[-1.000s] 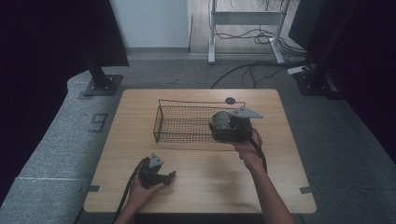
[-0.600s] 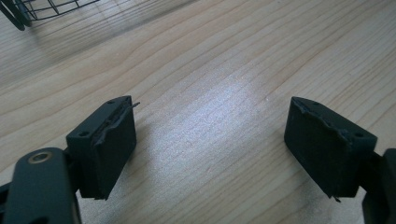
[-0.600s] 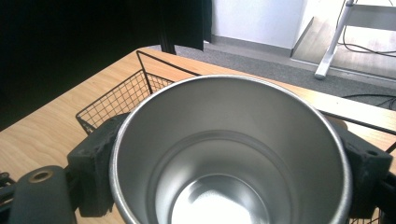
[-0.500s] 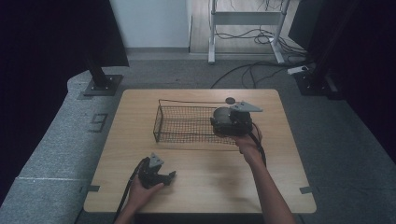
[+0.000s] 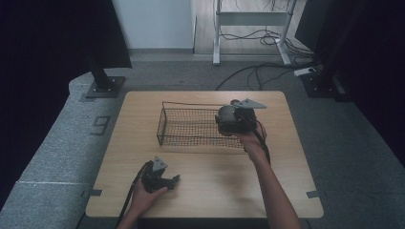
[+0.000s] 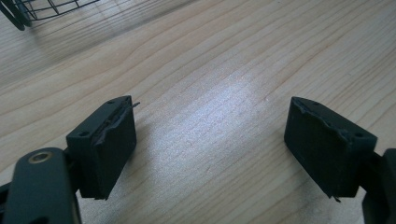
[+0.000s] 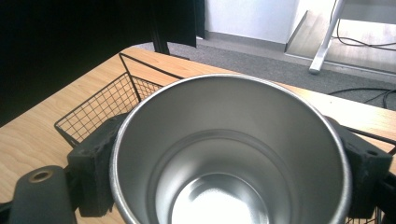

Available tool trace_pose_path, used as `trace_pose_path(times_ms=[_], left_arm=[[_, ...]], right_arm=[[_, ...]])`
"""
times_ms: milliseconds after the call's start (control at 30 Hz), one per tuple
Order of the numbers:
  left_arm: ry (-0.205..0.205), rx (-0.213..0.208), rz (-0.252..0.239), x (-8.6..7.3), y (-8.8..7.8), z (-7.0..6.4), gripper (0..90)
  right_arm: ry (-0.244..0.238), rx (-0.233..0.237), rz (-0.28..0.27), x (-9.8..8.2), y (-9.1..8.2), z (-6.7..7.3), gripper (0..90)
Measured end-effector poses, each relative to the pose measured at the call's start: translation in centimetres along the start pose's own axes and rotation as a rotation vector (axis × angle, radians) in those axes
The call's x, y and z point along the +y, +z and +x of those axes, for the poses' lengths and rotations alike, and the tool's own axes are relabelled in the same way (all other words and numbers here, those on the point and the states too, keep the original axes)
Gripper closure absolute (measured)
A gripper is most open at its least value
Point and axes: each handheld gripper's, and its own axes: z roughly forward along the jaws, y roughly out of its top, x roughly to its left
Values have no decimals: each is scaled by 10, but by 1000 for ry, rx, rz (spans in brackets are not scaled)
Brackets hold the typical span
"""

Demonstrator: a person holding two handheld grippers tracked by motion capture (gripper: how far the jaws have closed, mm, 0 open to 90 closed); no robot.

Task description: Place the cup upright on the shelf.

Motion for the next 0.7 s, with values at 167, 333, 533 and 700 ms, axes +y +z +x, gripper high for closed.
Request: trace_pose_path(times_ms=[167,333,533,700], left_arm=[[0,-1,0,0,0,0,169],[0,-1,0,0,0,0,169],[-3,-1,-2,0,0,0,169],[0,-2,-1,0,0,0,168]], right_arm=[[11,-8,3,2,7,-4,137],[14,-12,15,4,15,-7,137],[21,-10,27,6,24,-8,137],[28,-14,38,7,33,-10,137]])
